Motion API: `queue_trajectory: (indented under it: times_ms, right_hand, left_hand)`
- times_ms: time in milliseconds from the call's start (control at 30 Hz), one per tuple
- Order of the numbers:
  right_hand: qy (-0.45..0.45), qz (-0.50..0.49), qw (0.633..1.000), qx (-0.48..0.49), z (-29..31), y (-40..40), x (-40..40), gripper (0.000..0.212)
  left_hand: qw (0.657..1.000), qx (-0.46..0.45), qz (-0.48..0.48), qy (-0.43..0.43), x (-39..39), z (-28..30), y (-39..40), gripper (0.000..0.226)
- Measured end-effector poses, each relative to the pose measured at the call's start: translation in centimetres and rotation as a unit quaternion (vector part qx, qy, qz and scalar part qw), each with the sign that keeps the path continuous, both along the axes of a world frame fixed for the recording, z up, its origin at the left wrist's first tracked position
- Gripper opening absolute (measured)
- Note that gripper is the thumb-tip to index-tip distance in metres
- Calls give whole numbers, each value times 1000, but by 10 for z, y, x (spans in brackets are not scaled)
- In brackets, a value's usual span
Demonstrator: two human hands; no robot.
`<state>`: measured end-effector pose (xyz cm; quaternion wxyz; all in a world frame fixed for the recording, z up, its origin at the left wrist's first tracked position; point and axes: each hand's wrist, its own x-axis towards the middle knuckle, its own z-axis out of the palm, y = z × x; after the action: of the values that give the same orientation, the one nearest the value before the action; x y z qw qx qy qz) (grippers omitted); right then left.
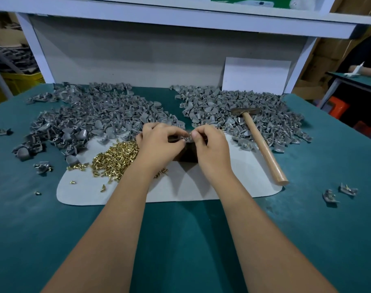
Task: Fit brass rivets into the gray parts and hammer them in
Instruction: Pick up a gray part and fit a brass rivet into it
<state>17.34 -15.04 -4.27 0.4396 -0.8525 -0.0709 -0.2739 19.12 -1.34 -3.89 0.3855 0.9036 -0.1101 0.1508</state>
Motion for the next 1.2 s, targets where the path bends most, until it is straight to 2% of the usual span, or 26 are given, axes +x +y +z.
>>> queue_trajectory:
  times_ms: [100,167,300,400,500,600,833,1033,1200]
  right_hand:
    - [14,-3,1000,22,7,0,2,15]
    - [17,8,999,43,22,0,7,15]
    - [32,56,996,59,51,1,17,20]
    - [47,69,994,70,53,1,17,23]
    - [56,65,993,85,44,1,14,26]
    - [61,63,992,90,33,5,11,23]
    - [34,61,995,66,26,10,2,9]
    - [-8,49,994,99,26,14,-1,8]
    - [-8,57,997,59,25,14,0,12]
  left_hand:
    - [981,-190,-15,24,-3,6,2,31]
    - [964,-264,-25,17,-5,16,3,32]
    - [962,-254,-92,-28,-2,35,-3,21]
    - [961,-254,-85,-65,-1,34,-5,17]
    - [957,-264,-76,-94,-2,25,-4,24]
    - [961,-258,-61,-84,-3,19,-1,30]
    - [972,-221,-19,-77,-9,13,-3,25]
    - [968,-244,-7,-61,-12,13,-6,19]
    - [973,-224,-1,-58,-11,12,-4,20]
